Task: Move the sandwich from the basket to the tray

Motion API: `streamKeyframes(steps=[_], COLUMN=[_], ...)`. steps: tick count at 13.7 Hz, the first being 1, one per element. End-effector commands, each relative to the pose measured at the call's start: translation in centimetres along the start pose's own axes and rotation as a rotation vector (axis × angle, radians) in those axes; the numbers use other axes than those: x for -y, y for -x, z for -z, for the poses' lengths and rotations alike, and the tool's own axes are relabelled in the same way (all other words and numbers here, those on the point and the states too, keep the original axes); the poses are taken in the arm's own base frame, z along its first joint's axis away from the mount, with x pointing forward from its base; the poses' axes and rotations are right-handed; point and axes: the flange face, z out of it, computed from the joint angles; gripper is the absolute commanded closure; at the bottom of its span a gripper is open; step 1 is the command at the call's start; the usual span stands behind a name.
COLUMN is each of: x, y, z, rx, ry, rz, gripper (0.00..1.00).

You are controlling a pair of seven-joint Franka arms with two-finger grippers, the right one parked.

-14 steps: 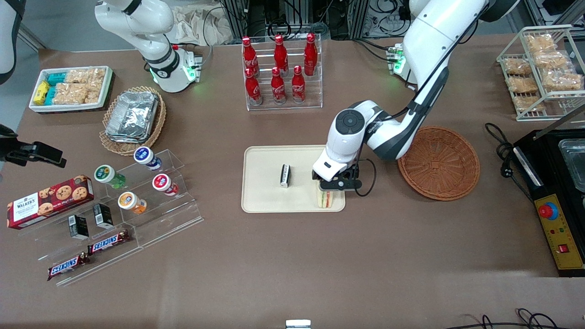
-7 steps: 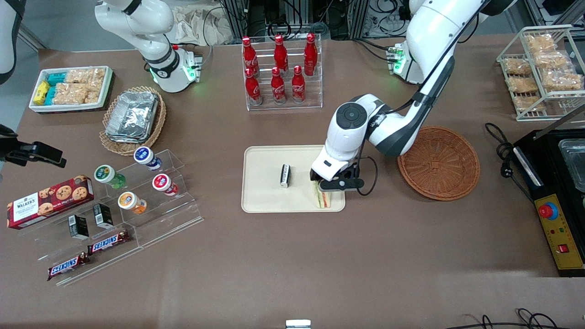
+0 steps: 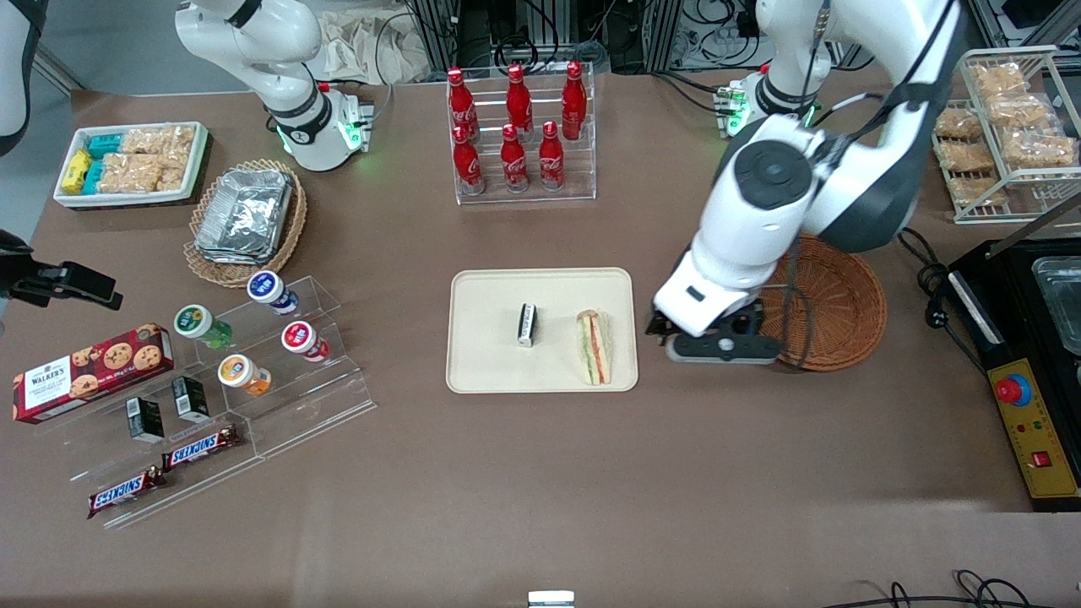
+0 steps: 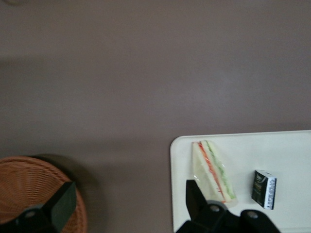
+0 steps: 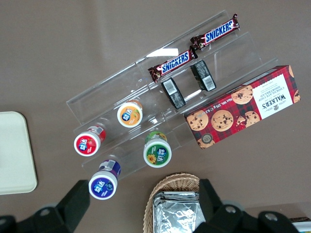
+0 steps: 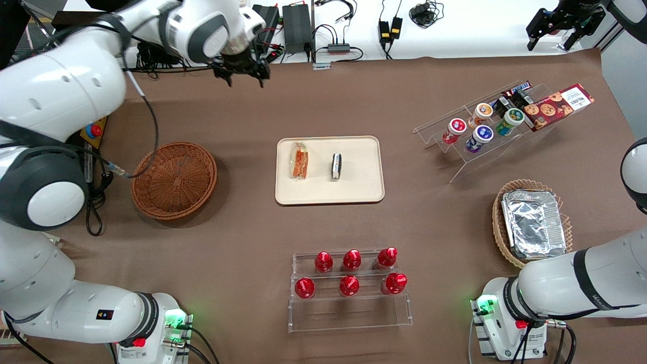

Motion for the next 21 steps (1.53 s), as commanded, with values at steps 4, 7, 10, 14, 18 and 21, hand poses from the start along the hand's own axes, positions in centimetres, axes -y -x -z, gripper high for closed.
streamKeyframes(steps=[4, 7, 10, 14, 18, 21], x=[10.2, 15.0, 20.1, 25.1, 28.1, 29.0], y=[-2.4, -1.6, -0.8, 1.1, 0.1, 0.1], z=[8.2, 9.9, 9.8, 8.9, 9.2, 8.9], rx=[0.033, 0.061, 0.093, 0.045, 0.034, 0.038], ry=[-0.052, -0.038, 0.073, 0.142, 0.152, 0.127], rz=[-0.064, -0.032, 0.068, 0.080, 0.075, 0.078], gripper=[0.00, 0.00, 0.00, 0.00, 0.00, 0.00])
